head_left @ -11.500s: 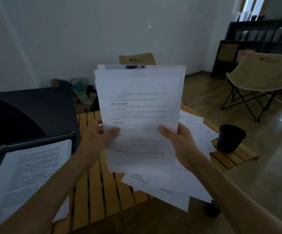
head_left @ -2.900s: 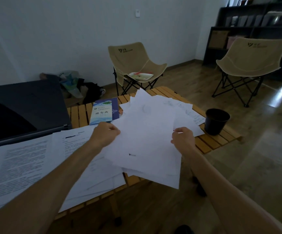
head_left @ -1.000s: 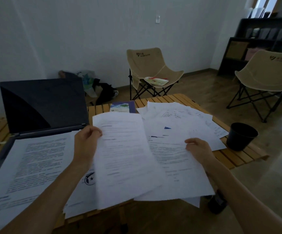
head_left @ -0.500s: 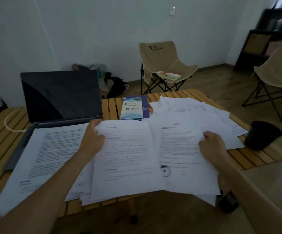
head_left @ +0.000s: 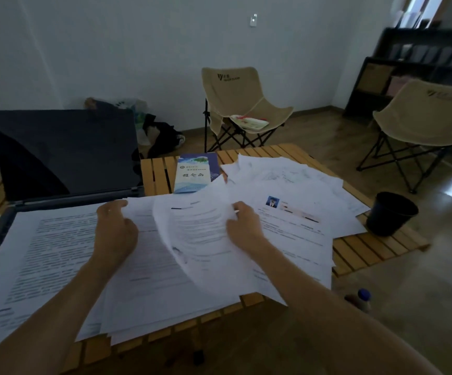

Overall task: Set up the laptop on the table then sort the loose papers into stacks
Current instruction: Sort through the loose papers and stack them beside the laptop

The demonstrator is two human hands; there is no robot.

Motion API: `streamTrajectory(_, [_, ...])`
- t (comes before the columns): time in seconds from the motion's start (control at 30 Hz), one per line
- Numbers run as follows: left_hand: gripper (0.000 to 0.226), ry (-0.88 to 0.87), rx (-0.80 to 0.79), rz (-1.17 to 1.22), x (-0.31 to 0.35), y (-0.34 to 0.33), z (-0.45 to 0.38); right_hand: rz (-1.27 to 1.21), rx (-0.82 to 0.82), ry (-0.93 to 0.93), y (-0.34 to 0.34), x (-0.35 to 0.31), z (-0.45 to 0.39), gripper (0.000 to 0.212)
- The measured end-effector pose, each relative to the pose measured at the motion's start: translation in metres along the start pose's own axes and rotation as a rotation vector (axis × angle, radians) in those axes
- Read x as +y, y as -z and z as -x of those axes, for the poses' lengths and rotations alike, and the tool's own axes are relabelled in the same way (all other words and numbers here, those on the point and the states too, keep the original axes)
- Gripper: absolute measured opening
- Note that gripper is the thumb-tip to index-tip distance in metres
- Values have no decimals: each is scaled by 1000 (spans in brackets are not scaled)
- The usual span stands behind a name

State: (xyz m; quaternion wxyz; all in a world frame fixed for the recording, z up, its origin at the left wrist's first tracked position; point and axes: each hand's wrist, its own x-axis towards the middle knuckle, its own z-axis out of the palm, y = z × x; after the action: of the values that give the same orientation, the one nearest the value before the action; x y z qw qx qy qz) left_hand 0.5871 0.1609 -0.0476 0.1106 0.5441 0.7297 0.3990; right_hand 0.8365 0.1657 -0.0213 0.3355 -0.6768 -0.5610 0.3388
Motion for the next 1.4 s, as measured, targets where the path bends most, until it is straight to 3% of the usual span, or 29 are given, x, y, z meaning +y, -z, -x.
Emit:
streamTrajectory(0.07, [39, -151, 109, -64, 7, 2, -1, -28, -50, -6, -19, 2, 3, 43])
streamTrajectory(0.1, [36, -255, 84, -105, 13, 1, 0, -34, -67, -9, -25, 4, 4, 44])
streamTrajectory(0.2, [32, -463, -242, -231, 21, -11, 10, -47, -65, -16, -24, 11, -1, 43])
streamTrajectory(0.3, [55, -448, -567, -592, 9, -32, 19, 77, 32, 1, 4, 27, -2, 43])
streamTrajectory(0.37, [57, -410, -623, -676, 5, -36, 20, 350, 21, 44, 33, 45, 14, 67])
streamTrajectory(0.43, [55, -386, -623, -695, 6, -35, 19, 644, -197, 121, 57, 68, 48, 108])
streamTrajectory(0.5, [54, -381, -621, -735, 6, -35, 20, 884, -429, 168, 73, 82, 89, 124])
streamTrajectory(0.53, [54, -375, -623, -738, 6, -35, 22, 992, -481, 185, 79, 87, 105, 117])
streamTrajectory(0.6, [54, -364, -624, -728, 8, -35, 25, 1094, -447, 210, 92, 83, 123, 80])
streamTrajectory(0.67, [54, -350, -620, -712, 9, -34, 25, 986, -357, 216, 111, 79, 124, 44])
streamTrajectory(0.73, [55, -322, -618, -648, 11, -29, 24, 887, -220, 198, 129, 71, 119, 25])
streamTrajectory(0.8, [55, -271, -567, -468, 16, -22, 22, 833, -21, 211, 133, 61, 111, 23])
streamTrajectory(0.87, [48, -196, -415, -174, 34, -7, 21, 721, 60, 311, 115, 49, 107, 40])
streamTrajectory(0.97, [22, -174, -98, 179, 71, 25, 21, 782, -108, 631, 62, 22, 112, 54])
streamTrajectory(1.03, [17, -388, 44, 97, 80, 31, 27, 879, -198, 728, 26, 15, 111, 53])
streamTrajectory(1.07, [22, -505, 16, -26, 78, 25, 32, 900, -215, 734, 11, 16, 108, 51])
streamTrajectory(1.13, [42, -601, -226, -283, 56, 1, 44, 883, -255, 727, -11, 20, 98, 48])
streamTrajectory(1.23, [53, -457, -570, -612, 17, -23, 48, 741, -365, 643, -10, 24, 99, 51])
streamTrajectory(1.3, [54, -415, -640, -687, 3, -22, 40, 670, -434, 518, 13, 32, 104, 66])
streamTrajectory(1.4, [53, -390, -661, -697, -2, -21, 30, 878, -365, 477, 62, 59, 101, 79])
